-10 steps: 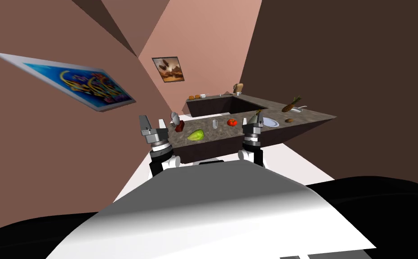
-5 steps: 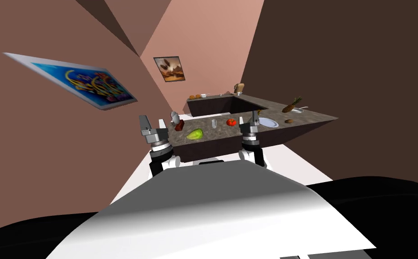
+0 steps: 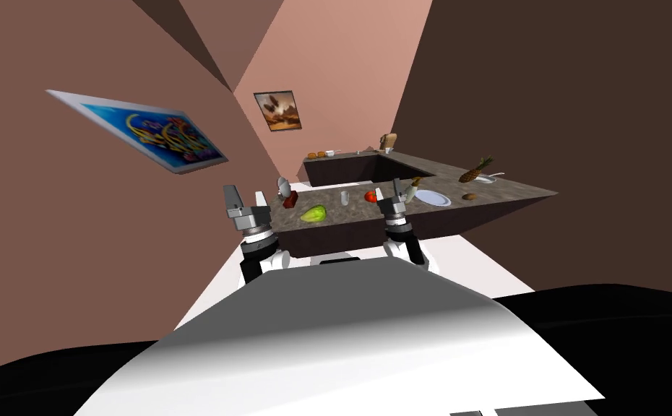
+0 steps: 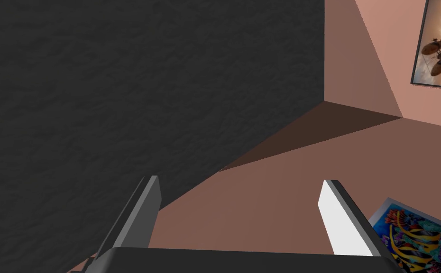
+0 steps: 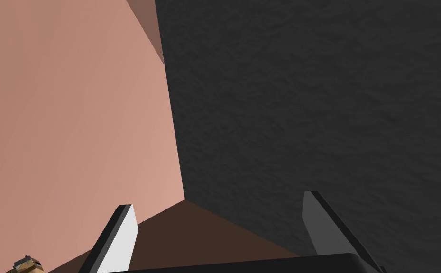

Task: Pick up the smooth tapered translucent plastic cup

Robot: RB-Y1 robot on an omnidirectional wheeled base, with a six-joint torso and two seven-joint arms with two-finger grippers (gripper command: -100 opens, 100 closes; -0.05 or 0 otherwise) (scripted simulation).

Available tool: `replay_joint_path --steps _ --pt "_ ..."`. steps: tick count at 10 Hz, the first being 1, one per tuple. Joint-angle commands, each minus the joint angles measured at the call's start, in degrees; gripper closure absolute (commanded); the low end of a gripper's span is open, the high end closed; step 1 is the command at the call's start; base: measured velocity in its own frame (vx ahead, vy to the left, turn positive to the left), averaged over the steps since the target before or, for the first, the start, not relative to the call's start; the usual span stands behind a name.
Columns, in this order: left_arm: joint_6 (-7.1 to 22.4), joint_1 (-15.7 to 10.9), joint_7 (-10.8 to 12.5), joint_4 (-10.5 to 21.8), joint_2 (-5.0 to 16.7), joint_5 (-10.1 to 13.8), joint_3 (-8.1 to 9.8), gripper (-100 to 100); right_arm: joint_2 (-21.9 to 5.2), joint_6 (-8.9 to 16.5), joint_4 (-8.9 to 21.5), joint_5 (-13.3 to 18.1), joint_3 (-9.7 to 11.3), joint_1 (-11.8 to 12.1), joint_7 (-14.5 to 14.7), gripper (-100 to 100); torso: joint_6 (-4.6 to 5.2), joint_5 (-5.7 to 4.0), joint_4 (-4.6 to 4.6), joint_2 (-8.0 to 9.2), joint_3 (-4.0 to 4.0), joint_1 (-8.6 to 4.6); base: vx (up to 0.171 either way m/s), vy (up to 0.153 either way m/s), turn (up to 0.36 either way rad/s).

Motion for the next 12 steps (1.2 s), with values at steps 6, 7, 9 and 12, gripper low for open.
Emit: replay_joint_path --steps 6,7,9,12 --pt "0.0 0.0 0.0 0.0 0.0 0.0 0.0 0 -10.5 -1.7 1.8 1.8 5.1 -1.0 -1.7 -100 0.03 0.01 -0.01 -0.04 -0.02 0.08 -0.03 -0.031 0.073" --pt "0.0 0.0 0.0 0.0 0.0 0.0 0.0 0 -11.6 -1.7 1.8 1.8 5.1 -1.0 -1.7 -100 0.01 0.02 0.0 -0.02 -0.01 0.1 -0.03 -0.021 0.061" --pt "0.0 0.0 0.0 0.0 0.0 0.0 0.0 0 -14.8 -2.1 2.6 2.4 6.7 -1.4 -2.3 -100 0.01 0.02 0.0 -0.02 -0.01 0.12 -0.035 -0.015 0.098" --pt "0.0 0.0 0.0 0.0 0.0 0.0 0.0 0 -20.1 -3.1 4.9 3.7 10.0 -2.0 -3.4 -100 0.03 0.02 0.0 -0.03 -0.01 0.11 -0.036 -0.018 0.119"
